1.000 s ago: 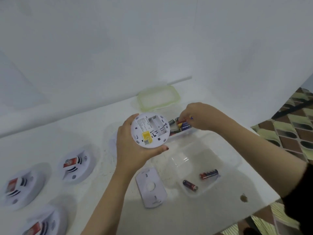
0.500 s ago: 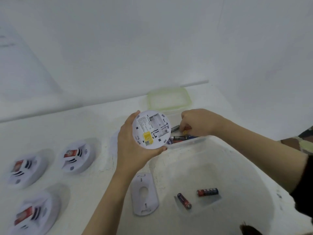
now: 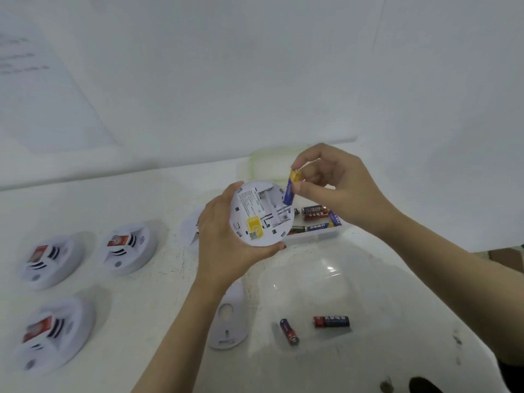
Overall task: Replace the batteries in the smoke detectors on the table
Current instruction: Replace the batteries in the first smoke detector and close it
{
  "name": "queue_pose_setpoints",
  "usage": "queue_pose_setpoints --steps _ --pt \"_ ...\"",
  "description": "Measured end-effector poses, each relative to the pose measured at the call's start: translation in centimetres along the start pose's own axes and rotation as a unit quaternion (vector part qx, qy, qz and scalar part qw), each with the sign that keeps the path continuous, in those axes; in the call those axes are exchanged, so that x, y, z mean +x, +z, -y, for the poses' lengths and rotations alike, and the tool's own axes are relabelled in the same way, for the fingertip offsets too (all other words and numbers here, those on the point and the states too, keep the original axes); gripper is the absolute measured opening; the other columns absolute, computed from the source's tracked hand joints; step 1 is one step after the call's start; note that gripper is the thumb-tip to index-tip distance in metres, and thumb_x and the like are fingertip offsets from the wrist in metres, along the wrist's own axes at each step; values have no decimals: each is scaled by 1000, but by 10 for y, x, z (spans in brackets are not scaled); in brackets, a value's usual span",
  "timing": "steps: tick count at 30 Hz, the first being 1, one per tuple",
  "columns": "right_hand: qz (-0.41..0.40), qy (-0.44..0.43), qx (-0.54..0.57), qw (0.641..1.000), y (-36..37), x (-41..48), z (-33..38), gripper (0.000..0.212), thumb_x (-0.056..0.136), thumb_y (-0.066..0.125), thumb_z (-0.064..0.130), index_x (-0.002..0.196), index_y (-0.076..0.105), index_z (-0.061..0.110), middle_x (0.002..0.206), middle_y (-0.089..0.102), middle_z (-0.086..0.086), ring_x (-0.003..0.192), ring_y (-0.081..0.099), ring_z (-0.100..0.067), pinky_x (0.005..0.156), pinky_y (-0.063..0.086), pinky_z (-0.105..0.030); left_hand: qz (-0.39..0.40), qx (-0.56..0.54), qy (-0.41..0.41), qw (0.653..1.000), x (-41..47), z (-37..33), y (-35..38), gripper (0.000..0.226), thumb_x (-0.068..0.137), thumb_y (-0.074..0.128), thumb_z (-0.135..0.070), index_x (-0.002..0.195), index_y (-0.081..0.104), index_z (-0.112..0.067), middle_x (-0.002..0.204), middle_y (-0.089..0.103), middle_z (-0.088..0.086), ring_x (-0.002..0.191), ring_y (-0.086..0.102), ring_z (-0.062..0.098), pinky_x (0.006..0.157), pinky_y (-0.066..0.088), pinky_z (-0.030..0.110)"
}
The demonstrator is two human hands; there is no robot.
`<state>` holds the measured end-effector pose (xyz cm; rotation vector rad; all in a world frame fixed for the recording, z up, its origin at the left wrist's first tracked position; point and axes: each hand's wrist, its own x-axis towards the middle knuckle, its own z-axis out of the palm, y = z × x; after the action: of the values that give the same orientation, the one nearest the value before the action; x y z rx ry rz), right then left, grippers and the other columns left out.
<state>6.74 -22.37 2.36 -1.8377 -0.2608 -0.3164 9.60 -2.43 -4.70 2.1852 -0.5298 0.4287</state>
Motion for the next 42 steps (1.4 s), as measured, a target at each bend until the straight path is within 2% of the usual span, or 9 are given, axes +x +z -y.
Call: queue_pose_setpoints --steps 2,5,8,11,18,30,34,38,42 --pt "7 -25 -41 999 3 -4 0 21 78 71 2 92 63 16 73 67 6 66 58 -16 65 47 -23 -1 15 14 1000 -1 -6 1 103 44 76 -64 132 49 -18 119 55 -14 109 46 -2 97 33 11" --pt "24 -64 -126 990 6 -9 -5 23 79 69 6 96 62 20 80 67 4 70 57 -8 67 45 -19 -5 18 36 999 -2 -14 0 101 44 76 -64 129 51 -16 114 55 -17 105 45 -7 95 37 15" --pt "15 -124 -192 973 6 -12 -12 23 79 67 11 100 65 20 101 63 7 87 55 -4 72 44 -17 -11 5 59 998 -5 -21 -3 98 46 76 -63 127 52 -14 114 49 -25 109 39 -19 95 27 3" --pt "24 -96 -157 983 7 -16 -12 25 83 65 12 104 63 25 120 58 7 98 61 -5 76 51 -19 -11 2 57 998 -7 -25 -6 99 46 77 -64 128 53 -13 116 54 -20 111 38 -20 95 25 2" --pt "42 -33 -21 998 9 -26 -14 24 86 61 -1 101 64 18 108 67 1 84 68 -12 60 54 -22 -25 24 70 997 -8 -32 -7 100 49 73 -67 126 55 -6 118 59 -7 108 43 -10 99 24 5" --pt "-4 -179 -174 968 11 -24 -21 23 87 51 18 95 66 3 95 69 -9 77 61 -17 59 51 -27 -60 27 90 994 -9 -37 -3 101 48 74 -67 122 57 -1 115 56 -9 106 45 -3 97 28 4" --pt "49 -100 -139 984 3 -15 -23 22 88 54 12 102 71 10 100 71 -4 83 65 -13 65 55 -29 -24 8 59 998 -6 -28 -1 100 47 75 -66 126 54 -9 118 56 -13 109 42 -13 95 31 5" --pt "71 4 -74 995 -13 -4 -31 35 93 55 12 112 62 41 107 69 11 91 67 -14 74 56 -32 8 6 22 1000 -7 -13 -1 101 49 78 -62 131 48 -13 123 55 -9 116 44 -3 99 35 16" --pt "129 38 -286 949 -33 18 -37 20 89 61 21 98 68 36 93 69 12 72 56 1 61 39 -7 -7 -8 7 1000 -10 -3 -1 98 50 82 -54 130 48 -9 123 55 -3 119 51 13 101 43 37"
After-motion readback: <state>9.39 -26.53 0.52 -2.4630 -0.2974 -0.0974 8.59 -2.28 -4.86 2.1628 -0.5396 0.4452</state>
